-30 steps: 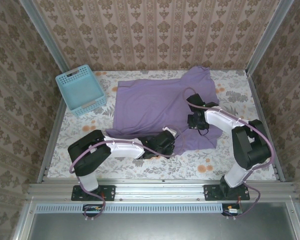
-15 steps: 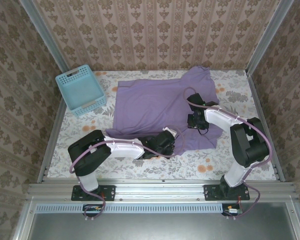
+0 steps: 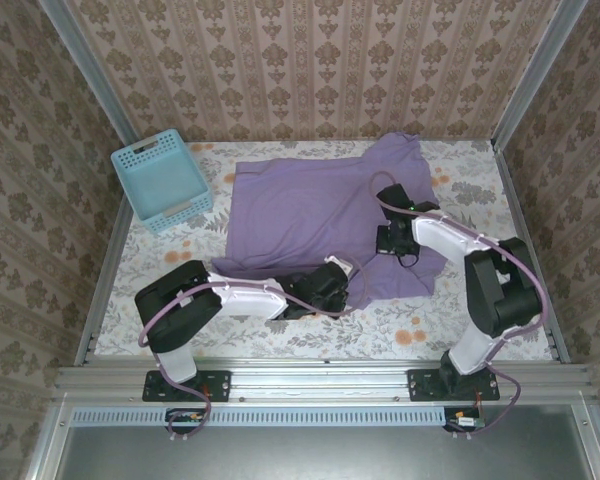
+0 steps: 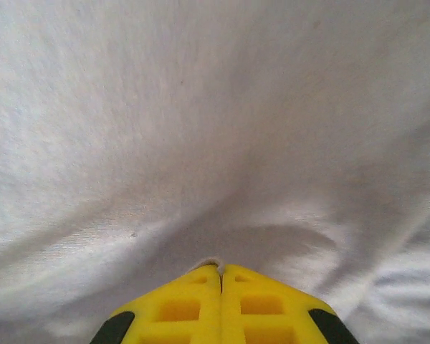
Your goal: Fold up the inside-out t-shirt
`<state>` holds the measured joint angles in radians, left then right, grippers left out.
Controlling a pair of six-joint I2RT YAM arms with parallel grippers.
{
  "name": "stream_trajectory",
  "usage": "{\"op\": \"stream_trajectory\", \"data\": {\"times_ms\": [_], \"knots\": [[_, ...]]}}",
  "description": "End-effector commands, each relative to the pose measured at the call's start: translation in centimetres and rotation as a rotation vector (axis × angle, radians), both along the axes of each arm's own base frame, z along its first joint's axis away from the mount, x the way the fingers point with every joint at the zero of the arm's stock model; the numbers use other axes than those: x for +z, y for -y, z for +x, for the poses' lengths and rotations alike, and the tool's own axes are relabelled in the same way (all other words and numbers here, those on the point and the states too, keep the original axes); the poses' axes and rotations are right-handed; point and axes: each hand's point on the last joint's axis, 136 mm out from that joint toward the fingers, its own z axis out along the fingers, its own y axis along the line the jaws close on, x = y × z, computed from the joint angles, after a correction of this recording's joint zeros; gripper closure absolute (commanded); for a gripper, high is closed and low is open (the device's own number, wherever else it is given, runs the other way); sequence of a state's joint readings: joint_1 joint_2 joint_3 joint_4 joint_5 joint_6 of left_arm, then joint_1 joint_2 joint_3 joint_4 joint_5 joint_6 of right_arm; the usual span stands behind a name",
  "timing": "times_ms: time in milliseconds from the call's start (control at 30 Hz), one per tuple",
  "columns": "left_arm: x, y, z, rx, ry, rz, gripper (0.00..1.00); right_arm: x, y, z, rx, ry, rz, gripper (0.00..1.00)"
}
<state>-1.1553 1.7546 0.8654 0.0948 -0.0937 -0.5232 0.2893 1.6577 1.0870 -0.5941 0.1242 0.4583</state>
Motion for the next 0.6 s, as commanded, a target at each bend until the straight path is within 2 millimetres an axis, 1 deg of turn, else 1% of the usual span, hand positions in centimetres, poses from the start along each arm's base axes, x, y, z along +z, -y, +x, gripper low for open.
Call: {"op": "stream_trajectory", "data": {"times_ms": [0, 133, 267, 333, 400, 467, 500, 567], "knots": [[0.7, 0.0, -0.8, -0.026, 0.005, -0.033, 0.87, 3.2, 1.5, 0.9, -0.046, 0.085, 0.03, 0.95], [0.9, -0.1, -0.9, -0.024, 0.008, -0.038, 0.87, 4.0, 0.9, 0.7, -0.038, 0.107, 0.118, 0.96], [1.7, -0.3, -0.7, -0.015, 0.024, -0.048, 0.87, 3.9, 0.1, 0.2, -0.017, 0.103, 0.165, 0.99], [2.5, -1.4, -0.3, 0.021, 0.049, -0.032, 0.84, 3.9, 0.2, -0.1, -0.017, 0.106, 0.164, 0.99], [3.9, -3.3, 0.3, 0.08, 0.075, -0.023, 0.81, 4.1, 0.6, -0.6, -0.021, 0.115, 0.147, 0.99], [5.3, -6.2, 1.0, 0.163, 0.095, -0.013, 0.74, 4.4, 1.1, -1.1, -0.027, 0.128, 0.127, 0.99], [6.0, -8.3, 1.4, 0.224, 0.104, 0.007, 0.71, 4.6, 1.4, -1.3, -0.029, 0.135, 0.118, 0.99], [7.1, -13.6, 2.2, 0.387, 0.113, 0.074, 0.64, 4.8, 1.7, -1.8, -0.03, 0.142, 0.109, 0.99]]}}
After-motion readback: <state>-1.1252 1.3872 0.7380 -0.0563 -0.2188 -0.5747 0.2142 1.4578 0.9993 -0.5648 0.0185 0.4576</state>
